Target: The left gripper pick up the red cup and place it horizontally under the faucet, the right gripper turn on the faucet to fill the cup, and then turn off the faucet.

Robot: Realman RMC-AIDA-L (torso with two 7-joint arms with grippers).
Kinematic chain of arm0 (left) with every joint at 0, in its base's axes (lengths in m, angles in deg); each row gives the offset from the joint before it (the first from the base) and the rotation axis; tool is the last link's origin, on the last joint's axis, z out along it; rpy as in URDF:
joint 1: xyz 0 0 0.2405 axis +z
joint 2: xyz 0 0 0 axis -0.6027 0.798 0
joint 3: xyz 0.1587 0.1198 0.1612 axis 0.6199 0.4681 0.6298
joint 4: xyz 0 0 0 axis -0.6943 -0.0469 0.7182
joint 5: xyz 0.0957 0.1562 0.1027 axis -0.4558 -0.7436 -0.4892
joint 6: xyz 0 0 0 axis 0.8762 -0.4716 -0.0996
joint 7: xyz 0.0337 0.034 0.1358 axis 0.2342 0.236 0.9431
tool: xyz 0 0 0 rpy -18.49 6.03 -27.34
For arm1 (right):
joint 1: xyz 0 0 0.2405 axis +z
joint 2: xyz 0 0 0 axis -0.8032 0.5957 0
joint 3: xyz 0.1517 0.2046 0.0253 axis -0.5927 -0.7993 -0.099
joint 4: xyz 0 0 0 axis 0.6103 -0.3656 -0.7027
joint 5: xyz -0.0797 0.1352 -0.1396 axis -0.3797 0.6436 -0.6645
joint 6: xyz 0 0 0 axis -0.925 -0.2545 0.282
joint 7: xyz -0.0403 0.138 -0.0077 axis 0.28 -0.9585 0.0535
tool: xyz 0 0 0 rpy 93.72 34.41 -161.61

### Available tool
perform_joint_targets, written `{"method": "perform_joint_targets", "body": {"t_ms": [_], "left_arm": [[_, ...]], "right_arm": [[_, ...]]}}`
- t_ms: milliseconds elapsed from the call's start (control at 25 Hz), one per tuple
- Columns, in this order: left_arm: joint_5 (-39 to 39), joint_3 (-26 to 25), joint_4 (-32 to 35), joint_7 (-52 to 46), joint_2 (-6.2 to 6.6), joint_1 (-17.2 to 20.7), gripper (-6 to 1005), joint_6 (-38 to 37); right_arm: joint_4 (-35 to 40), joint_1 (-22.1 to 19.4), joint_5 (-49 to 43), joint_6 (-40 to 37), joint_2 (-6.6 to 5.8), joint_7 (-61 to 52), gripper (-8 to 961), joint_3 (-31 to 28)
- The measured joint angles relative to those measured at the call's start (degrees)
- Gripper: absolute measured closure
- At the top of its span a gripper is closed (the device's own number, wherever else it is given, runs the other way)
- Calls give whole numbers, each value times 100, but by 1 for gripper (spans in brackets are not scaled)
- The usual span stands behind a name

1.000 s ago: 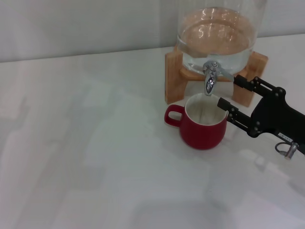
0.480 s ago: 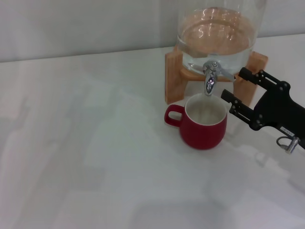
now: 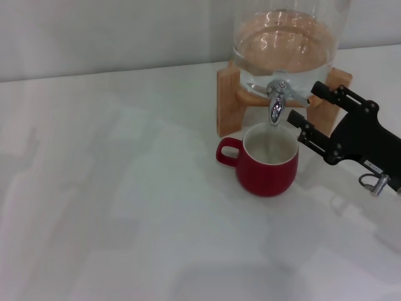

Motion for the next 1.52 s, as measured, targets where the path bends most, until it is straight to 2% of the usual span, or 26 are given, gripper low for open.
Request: {"method": "perform_joint_targets", "body": {"t_ms": [400,1520], "left_arm": [[0,0,14,2,0,-57,252,-75],[-14,9,26,1,9,-92,251,-89]], "right_arm": [[-81,1,13,-20,38,7,336,-4],[-111,49,10,-286,44,130,336,-80]]}}
